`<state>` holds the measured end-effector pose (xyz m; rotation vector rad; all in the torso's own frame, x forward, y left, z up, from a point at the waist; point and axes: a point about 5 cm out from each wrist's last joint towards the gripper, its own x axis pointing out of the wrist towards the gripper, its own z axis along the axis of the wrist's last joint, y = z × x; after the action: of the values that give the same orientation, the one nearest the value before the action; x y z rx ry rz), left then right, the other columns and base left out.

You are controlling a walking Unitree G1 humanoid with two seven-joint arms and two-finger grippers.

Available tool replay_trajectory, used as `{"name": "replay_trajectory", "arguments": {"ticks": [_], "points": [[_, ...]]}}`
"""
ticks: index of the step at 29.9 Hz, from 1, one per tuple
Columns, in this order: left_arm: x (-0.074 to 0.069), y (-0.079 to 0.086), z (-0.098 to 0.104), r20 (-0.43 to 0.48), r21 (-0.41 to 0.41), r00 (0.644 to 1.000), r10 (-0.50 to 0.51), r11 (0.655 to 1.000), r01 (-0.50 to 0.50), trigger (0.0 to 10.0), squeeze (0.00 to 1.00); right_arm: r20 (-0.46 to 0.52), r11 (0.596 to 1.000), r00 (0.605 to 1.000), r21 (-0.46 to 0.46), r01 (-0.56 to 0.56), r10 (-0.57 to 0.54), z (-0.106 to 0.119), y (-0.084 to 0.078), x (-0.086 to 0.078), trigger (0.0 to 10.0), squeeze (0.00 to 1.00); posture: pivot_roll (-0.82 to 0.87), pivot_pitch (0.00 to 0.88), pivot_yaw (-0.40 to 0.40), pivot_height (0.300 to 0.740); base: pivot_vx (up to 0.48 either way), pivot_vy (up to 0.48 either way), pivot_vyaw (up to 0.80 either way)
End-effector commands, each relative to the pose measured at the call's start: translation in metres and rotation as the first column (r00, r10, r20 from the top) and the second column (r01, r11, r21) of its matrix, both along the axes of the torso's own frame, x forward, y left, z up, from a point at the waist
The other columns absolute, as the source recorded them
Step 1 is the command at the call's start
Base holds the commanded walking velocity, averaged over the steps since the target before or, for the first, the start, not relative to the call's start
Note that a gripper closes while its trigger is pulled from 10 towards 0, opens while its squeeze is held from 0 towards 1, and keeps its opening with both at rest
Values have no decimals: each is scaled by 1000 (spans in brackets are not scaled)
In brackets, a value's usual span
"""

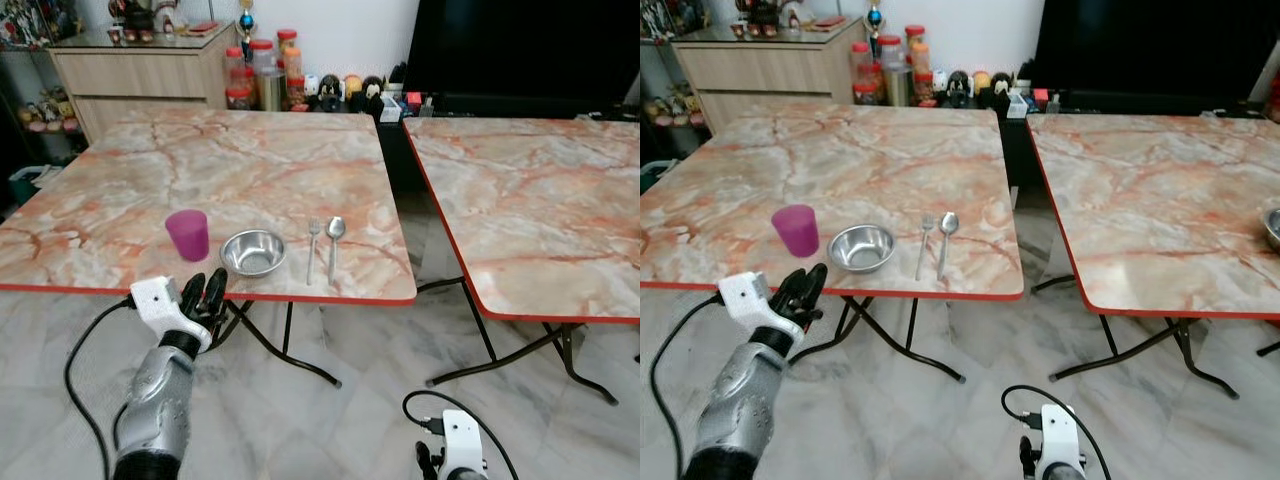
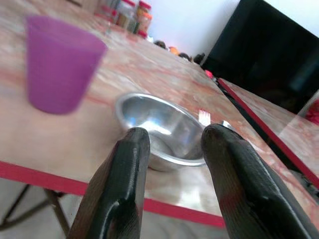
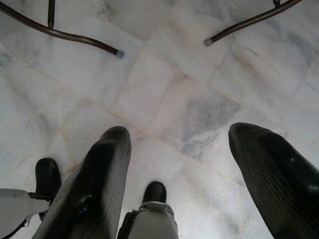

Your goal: Setting the table

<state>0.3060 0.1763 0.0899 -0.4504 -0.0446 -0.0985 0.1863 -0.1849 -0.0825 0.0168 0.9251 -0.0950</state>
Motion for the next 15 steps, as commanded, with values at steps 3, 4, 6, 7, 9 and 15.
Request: {"name": "replay_trajectory", "arguments": {"ticks": [3,4,6,7,9,15], "points": [[12,-6,10,-1,-57,1000,30,998,-30,10000,0,16,1000,1000,-2,13,-13,2,-1,4,10000,0,68,0,-16,714,0,0,0],[13,-6,11,0,-57,999,33,998,-33,10000,0,16,1000,1000,-2,14,-14,2,-2,4,10000,0,68,0,-16,714,0,0,0],[16,-8,13,4,-82,999,33,996,-32,10000,600,15,1000,1000,-3,16,-16,2,-2,4,10000,0,68,0,-18,714,137,0,0],[18,-8,14,5,-87,999,42,995,-41,10000,1000,15,1000,1000,-4,17,-17,2,-2,3,10000,0,68,0,-18,714,352,0,0],[19,-8,14,3,-88,999,44,995,-44,10000,1000,15,1000,1000,-4,17,-17,2,-2,3,10000,0,68,0,-18,714,379,0,0],[26,-2,17,-32,-161,995,94,982,-98,10000,1000,16,1000,1000,-3,18,-18,2,-2,4,10000,0,68,0,-16,714,386,0,0]]}}
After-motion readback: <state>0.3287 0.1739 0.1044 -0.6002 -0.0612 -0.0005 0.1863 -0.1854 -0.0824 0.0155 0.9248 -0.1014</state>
